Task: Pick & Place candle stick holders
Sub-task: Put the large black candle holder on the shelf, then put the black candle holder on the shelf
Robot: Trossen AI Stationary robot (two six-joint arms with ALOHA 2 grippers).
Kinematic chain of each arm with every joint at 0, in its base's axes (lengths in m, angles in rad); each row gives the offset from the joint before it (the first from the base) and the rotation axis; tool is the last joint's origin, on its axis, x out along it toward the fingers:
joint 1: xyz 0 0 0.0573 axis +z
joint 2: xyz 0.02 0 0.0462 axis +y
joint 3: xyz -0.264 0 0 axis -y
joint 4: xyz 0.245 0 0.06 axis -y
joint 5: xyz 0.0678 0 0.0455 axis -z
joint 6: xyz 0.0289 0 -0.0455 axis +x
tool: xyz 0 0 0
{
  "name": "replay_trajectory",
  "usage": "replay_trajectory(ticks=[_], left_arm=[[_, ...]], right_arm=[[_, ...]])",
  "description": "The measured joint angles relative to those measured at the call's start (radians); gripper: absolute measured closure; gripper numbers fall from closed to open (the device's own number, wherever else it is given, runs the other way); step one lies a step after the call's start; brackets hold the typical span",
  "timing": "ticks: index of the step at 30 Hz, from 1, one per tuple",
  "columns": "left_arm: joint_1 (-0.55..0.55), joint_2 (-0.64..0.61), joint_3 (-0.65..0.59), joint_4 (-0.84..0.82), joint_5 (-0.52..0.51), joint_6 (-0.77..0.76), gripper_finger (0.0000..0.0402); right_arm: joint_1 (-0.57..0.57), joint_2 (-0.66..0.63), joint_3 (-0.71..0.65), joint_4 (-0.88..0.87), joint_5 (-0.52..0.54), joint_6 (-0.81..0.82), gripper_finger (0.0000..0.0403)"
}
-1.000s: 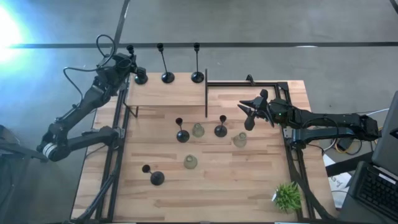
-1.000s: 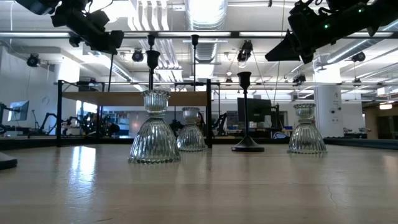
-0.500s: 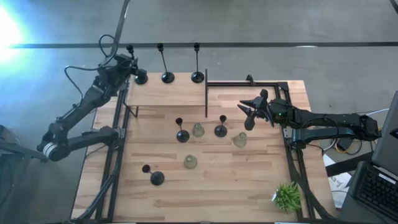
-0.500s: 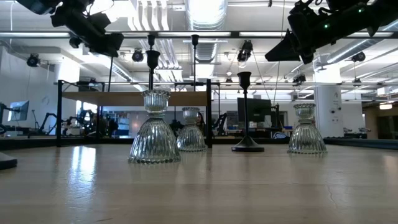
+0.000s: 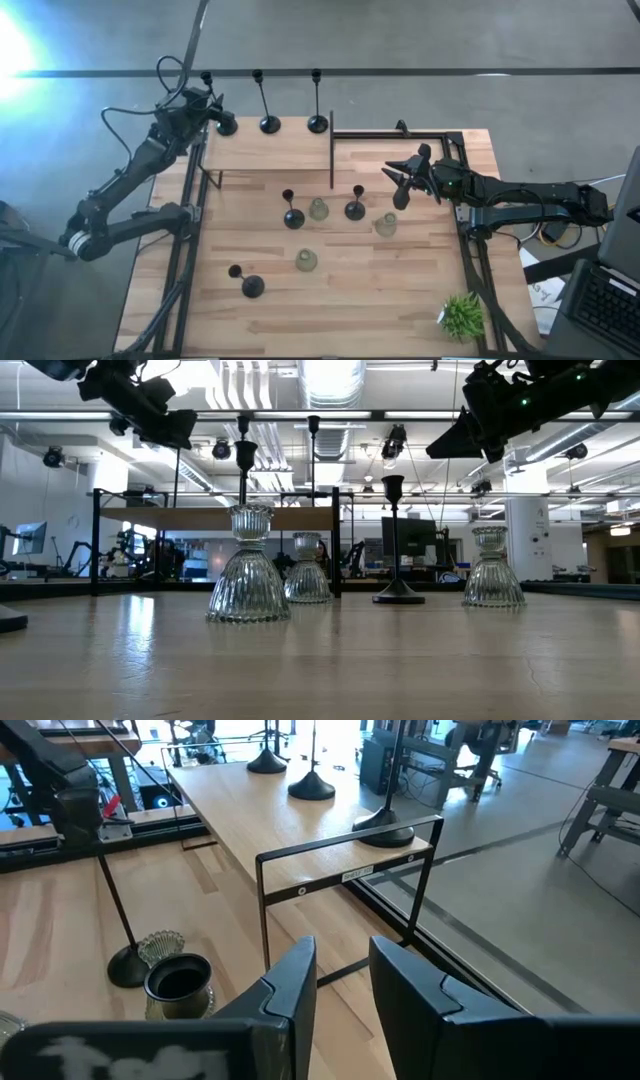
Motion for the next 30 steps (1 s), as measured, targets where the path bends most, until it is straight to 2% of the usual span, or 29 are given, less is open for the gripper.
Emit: replay_trajectory(ticks=[11,19,26,30], left_arm=[[-0.001,-0.061,-0.001,-0.039,0.066,-0.041,0.024],[-0.001,-0.067,-0.001,-0.086,0.082,-0.058,0.0241],[-0.002,-0.144,0.002,-0.188,0.2,-0.099,0.0241],[-0.002,-0.211,0.025,-0.285,0.328,-0.134,0.0241]], right_arm=[[0.0,0.0,0.0,0.001,-0.002,0.0,0.03],[0.0,0.0,0.0,0.001,-0.001,-0.001,0.0309],[0.0,0.0,0.0,0.0,-0.001,-0.004,0.031],[0.0,0.0,0.0,0.0,-0.001,-0.003,0.0304]])
